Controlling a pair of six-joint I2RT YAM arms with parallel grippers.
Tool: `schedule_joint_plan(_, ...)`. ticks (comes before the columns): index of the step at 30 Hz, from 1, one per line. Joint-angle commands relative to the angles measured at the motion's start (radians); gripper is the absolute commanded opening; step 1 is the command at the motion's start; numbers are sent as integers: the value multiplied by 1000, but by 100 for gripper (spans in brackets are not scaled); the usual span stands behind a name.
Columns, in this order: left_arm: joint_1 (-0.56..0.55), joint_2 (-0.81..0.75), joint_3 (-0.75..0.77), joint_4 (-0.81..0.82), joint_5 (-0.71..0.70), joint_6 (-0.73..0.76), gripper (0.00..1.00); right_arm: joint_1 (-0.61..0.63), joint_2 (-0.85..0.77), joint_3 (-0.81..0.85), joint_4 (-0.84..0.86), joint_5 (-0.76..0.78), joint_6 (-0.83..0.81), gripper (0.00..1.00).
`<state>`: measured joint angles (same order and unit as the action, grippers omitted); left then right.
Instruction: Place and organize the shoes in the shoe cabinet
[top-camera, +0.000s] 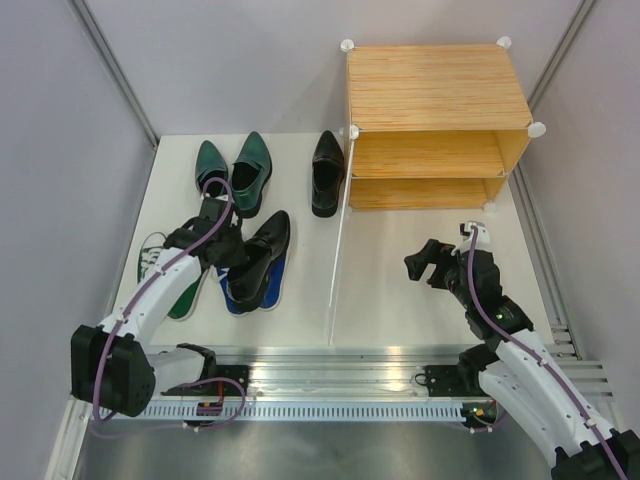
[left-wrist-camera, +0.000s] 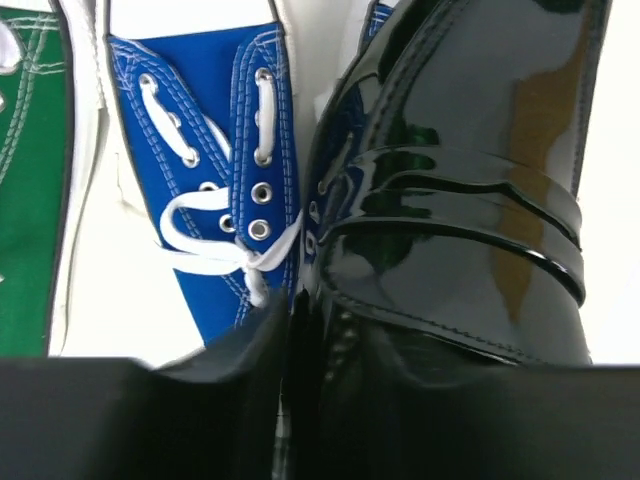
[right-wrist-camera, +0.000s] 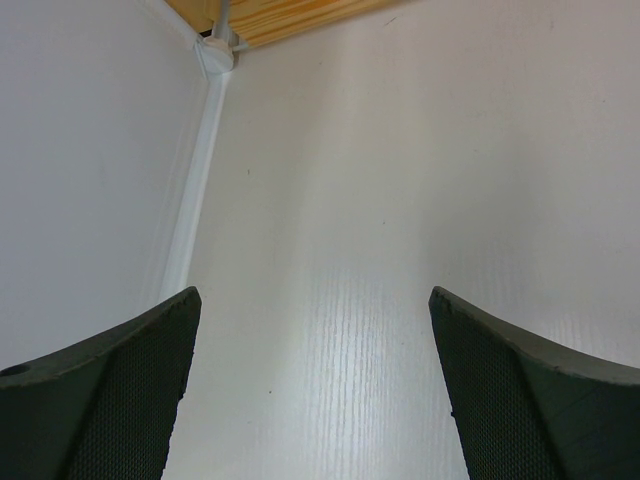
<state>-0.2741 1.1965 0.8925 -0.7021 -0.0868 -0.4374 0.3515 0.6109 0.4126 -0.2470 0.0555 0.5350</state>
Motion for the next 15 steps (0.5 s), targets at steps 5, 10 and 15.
schedule_joint_plan(5, 7, -14, -1, 70, 82, 26, 4, 4, -19, -12, 34, -17, 6, 98)
schedule_joint_plan(10, 7, -87, 23, 66, 76, 26, 2, 4, -17, -12, 32, -17, 6, 98)
schedule_joint_plan(15, 7, -181, 105, 21, 36, 11, 2, 4, -8, -14, 34, -17, 5, 98)
